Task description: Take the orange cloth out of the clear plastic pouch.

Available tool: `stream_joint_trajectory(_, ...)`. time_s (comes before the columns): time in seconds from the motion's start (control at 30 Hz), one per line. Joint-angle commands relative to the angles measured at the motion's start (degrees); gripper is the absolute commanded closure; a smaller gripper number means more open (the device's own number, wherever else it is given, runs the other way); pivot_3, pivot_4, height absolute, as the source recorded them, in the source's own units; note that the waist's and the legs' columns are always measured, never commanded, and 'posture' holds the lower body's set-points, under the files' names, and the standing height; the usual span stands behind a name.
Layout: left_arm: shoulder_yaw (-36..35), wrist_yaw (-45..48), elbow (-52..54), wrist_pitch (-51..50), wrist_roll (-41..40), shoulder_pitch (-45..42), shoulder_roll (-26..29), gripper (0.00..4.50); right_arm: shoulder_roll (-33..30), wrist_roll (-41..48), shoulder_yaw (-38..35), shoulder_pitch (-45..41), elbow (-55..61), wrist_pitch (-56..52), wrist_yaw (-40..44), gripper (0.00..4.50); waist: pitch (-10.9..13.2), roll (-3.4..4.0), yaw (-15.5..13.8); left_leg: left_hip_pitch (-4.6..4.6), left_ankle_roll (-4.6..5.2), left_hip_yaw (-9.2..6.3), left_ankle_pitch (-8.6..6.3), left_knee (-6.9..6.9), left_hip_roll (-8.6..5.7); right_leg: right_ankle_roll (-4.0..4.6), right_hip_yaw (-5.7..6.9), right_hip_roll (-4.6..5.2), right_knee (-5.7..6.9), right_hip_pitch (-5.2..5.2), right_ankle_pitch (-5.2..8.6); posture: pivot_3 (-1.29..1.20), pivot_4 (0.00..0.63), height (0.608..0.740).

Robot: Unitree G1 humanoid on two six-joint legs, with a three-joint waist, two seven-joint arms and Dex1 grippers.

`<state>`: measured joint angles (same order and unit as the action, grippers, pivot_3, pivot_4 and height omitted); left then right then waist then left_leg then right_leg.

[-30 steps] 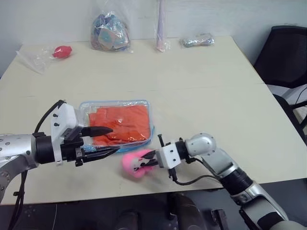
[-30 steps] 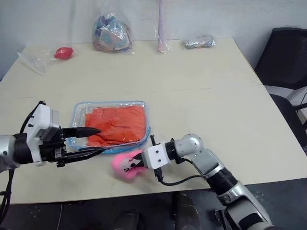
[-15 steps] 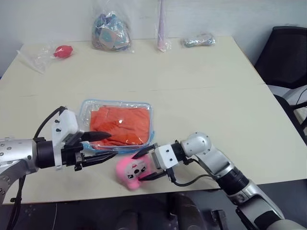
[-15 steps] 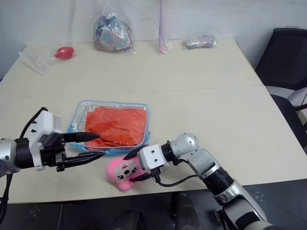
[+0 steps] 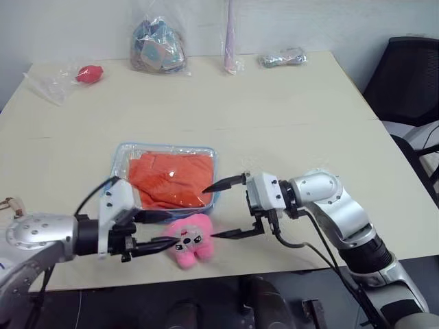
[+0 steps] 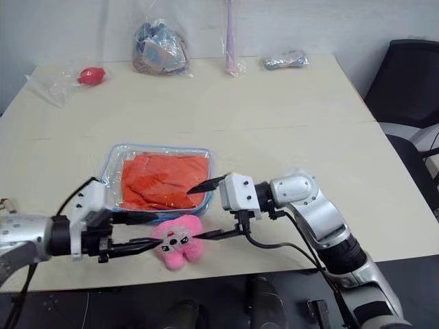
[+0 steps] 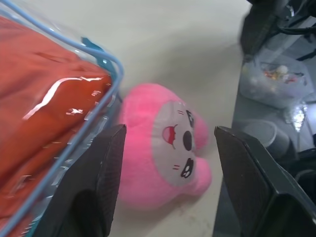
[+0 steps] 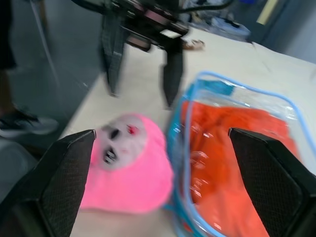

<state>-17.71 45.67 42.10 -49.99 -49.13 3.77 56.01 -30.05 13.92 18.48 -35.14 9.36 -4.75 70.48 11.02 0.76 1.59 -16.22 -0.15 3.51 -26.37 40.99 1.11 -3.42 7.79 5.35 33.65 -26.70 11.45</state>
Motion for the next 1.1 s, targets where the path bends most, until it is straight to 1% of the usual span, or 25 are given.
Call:
stream_joint_trajectory(0.03,3.84,-0.27,2.87,3.58,3.91,0.27,-0.23,1.49,0.07,-4.12,-0.20,-2.29,-6.43,8.03,-0.13,0.03,0.00,0.00,-0.01,0.02,0.00,-0.01,0.00,0.00,-0.01,0.00,0.00,0.00,0.00,0.00,0.00,0.00,0.150,0.740)
stream_joint_trajectory(0.13,10.93,-0.81,1.73,7.72,12.01,0.53,0.27,1.49,1.52,-5.82,0.19,-4.20,-11.46,11.22,-0.40,0.03,0.00,0.00,0.14,0.00,0.00,0.01,0.00,0.00,0.00,0.00,0.00,-0.01,0.00,0.00,0.00,0.00,0.150,0.740)
stream_joint_trajectory(0.27,16.35,-2.25,-1.69,12.22,19.52,-0.45,-1.02,1.49,3.00,-8.01,1.24,-5.45,-15.35,15.82,-0.08,0.03,0.00,0.00,0.14,-0.01,0.00,0.04,0.00,0.00,0.03,0.00,0.00,-0.04,0.01,0.00,0.00,0.00,0.150,0.740)
stream_joint_trajectory(0.4,18.26,-2.81,-2.93,14.10,22.76,0.02,-2.40,1.49,4.56,-9.62,2.06,-6.28,-18.53,18.96,-0.51,0.03,0.00,0.01,0.03,-0.01,0.00,0.04,0.00,0.02,0.03,0.00,0.01,-0.01,0.01,0.00,0.00,0.00,0.150,0.740)
stream_joint_trajectory(0.53,18.17,-3.49,-3.39,14.24,24.20,0.86,-3.47,1.49,5.40,-11.18,2.40,-6.74,-21.10,22.07,-0.87,0.03,0.00,0.01,-0.01,0.00,0.02,0.02,0.01,0.03,0.02,0.00,0.01,0.04,0.02,0.00,0.00,0.00,0.150,0.740)
stream_joint_trajectory(0.63,15.44,-2.96,-3.10,14.80,23.18,2.49,-4.29,2.08,6.17,-12.34,2.53,-7.24,-23.01,24.10,-1.81,0.00,0.00,0.01,0.07,0.01,0.02,0.01,0.01,0.04,0.04,0.00,0.00,0.05,0.03,0.00,0.00,0.00,0.150,0.740)
stream_joint_trajectory(0.87,10.59,-1.63,-1.91,14.71,21.31,5.65,-4.22,4.20,8.24,-15.06,3.49,-8.48,-27.59,27.73,-3.96,0.00,0.00,0.01,0.14,0.03,0.02,-0.01,0.01,0.04,0.12,0.02,-0.03,0.05,0.02,0.00,0.01,0.00,0.150,0.740)
stream_joint_trajectory(0.9,9.88,-1.43,-1.67,14.54,20.88,6.02,-4.26,4.46,8.50,-15.65,3.74,-8.70,-28.41,28.46,-4.26,0.19,0.00,0.02,0.14,0.03,0.02,-0.02,0.01,0.04,0.14,0.03,-0.03,0.04,0.02,0.00,0.01,0.00,0.150,0.740)
stream_joint_trajectory(0.97,8.79,-1.37,-1.30,14.12,20.23,6.50,-4.35,4.50,9.04,-16.51,4.04,-9.07,-29.75,29.52,-4.82,0.54,0.00,0.02,0.15,0.03,0.02,-0.02,0.01,0.04,0.14,0.03,-0.04,0.04,0.02,0.00,0.02,0.00,0.150,0.740)
stream_joint_trajectory(1.0,8.25,-1.33,-0.99,13.67,19.67,6.73,-4.31,4.50,9.37,-16.85,4.19,-9.32,-30.39,29.87,-5.09,0.81,0.00,0.02,0.16,0.03,0.02,-0.03,0.01,0.04,0.15,0.04,-0.04,0.05,0.02,0.00,0.02,0.00,0.150,0.740)
stream_joint_trajectory(1.1,7.09,-1.93,-0.21,11.92,18.36,6.89,-4.44,4.50,10.21,-17.73,4.48,-9.96,-31.97,31.05,-5.79,1.79,0.00,0.02,0.17,0.02,0.02,-0.05,0.01,0.04,0.18,0.05,-0.05,0.05,0.02,0.00,0.03,0.00,0.150,0.740)
